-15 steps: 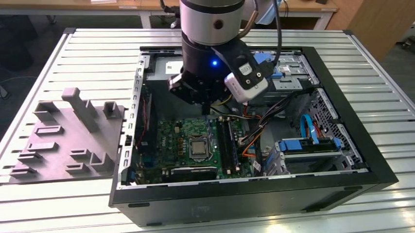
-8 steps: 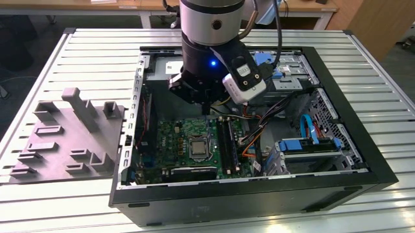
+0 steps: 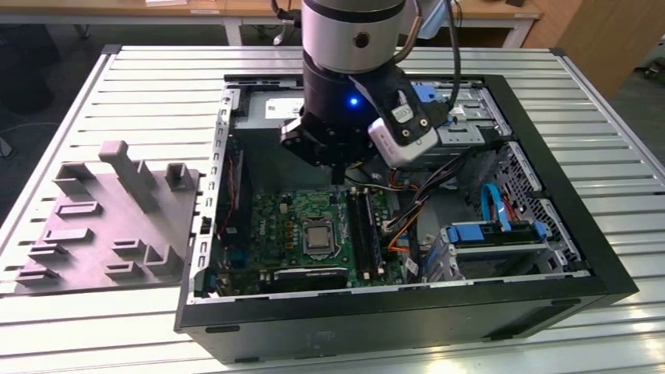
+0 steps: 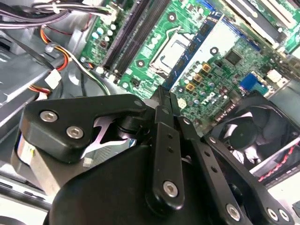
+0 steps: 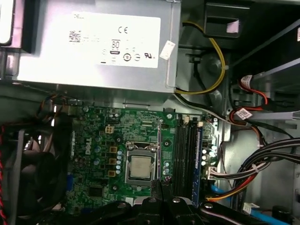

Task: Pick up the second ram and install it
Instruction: 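Insert the second ram into the second slot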

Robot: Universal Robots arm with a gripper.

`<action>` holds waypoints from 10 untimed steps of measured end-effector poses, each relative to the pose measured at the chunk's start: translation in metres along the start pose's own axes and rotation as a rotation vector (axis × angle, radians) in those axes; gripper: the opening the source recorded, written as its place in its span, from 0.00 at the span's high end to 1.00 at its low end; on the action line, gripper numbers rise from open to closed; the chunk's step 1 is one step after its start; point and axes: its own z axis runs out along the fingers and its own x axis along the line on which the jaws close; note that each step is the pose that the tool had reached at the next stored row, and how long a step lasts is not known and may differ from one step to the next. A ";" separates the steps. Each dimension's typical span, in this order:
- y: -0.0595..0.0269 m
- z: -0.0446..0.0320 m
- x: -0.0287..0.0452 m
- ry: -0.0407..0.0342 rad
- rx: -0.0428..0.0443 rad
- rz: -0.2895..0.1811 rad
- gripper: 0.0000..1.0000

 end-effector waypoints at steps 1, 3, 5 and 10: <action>-0.0002 0.0001 -0.0024 0.0000 0.0000 0.000 0.89; -0.0004 0.0002 -0.0070 -0.0001 -0.0002 0.000 0.89; -0.0007 0.0003 -0.0110 0.0000 -0.0005 0.000 0.89; -0.0013 0.0010 -0.0214 -0.0001 -0.0015 0.000 0.89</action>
